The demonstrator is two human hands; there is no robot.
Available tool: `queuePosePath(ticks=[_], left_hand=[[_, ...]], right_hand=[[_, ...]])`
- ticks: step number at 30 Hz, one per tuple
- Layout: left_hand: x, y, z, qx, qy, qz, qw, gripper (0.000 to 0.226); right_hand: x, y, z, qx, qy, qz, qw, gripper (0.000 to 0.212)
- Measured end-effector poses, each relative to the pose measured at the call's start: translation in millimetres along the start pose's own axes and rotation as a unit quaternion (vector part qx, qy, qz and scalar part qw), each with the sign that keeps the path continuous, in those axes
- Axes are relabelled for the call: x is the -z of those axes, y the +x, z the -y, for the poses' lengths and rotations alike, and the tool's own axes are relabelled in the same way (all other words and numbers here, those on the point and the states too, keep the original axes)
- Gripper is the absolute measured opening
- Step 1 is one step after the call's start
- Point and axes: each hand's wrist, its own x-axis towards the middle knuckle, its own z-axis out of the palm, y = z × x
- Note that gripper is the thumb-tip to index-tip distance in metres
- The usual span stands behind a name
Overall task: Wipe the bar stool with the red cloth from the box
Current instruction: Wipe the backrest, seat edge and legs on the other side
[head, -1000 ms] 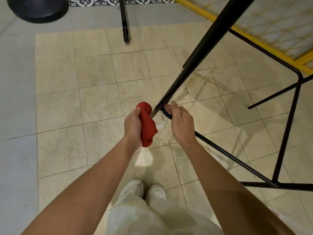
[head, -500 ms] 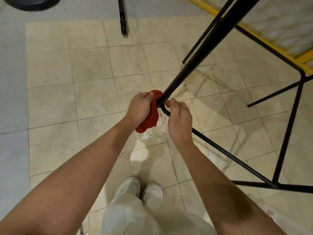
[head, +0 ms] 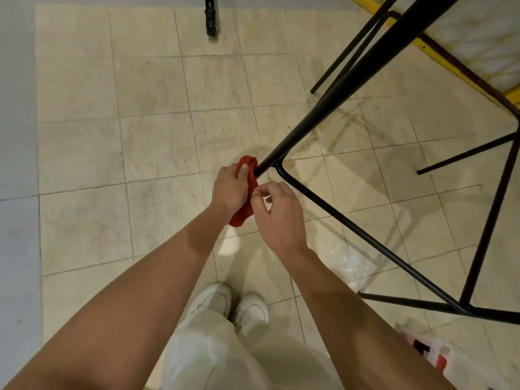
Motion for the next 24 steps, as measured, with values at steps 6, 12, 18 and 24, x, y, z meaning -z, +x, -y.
queuePosePath(ticks=[6, 12, 18, 24], left_hand=[[4.0, -8.5, -8.5, -0.044, -0.116, 0.001, 0.992, 0.026], [4.1, 12.0, 1.3, -0.002, 0.022, 0.023, 1.000, 0.030], [1.0, 9.3, 8.0, -0.023, -0.100, 0.013, 0.995, 0.028], [4.0, 23.8, 10.8, -0.013, -0.032, 0.031, 0.999, 0.030]], right_hand=[[-11.4, 16.0, -7.4, -0.153, 0.064, 0.008, 0.986, 0.037], [-15.0, 23.1, -11.3, -0.198, 0.132, 0.068, 0.969, 0.053], [-22.4, 30.3, -12.5, -0.201, 0.170, 0.073, 0.962, 0.051], [-18.1, 37.4, -14.9, -0.239, 0.213, 0.074, 0.945, 0.049]])
